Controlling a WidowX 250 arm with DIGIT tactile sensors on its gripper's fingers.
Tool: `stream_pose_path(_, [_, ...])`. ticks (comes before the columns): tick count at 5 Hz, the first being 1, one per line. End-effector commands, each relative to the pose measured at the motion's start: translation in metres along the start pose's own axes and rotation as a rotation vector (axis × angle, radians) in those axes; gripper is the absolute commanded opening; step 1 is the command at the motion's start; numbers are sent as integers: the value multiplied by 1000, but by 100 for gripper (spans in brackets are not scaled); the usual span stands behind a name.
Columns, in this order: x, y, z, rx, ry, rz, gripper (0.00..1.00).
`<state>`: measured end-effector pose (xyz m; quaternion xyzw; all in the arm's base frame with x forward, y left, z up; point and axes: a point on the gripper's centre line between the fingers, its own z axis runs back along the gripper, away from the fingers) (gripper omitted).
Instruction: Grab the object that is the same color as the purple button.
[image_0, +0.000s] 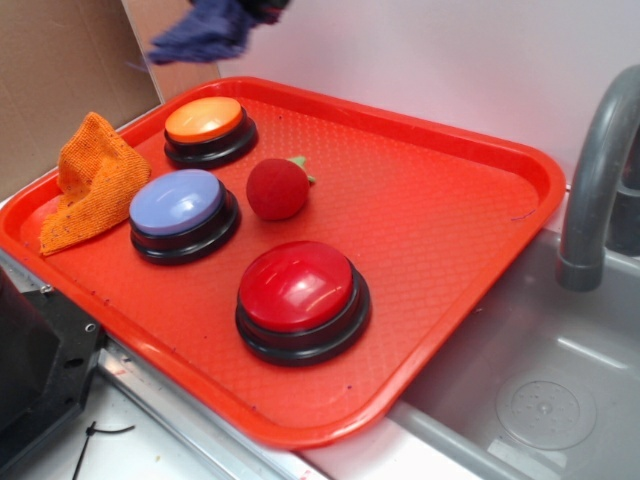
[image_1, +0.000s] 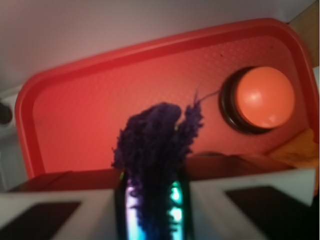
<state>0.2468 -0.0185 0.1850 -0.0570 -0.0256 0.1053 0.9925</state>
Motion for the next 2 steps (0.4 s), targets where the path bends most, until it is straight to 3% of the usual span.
stream_pose_path(1, [-16,22,27,-70,-62,-73,0])
stream_pose_path(2, [-7,32,30,-77,-47,-19,0])
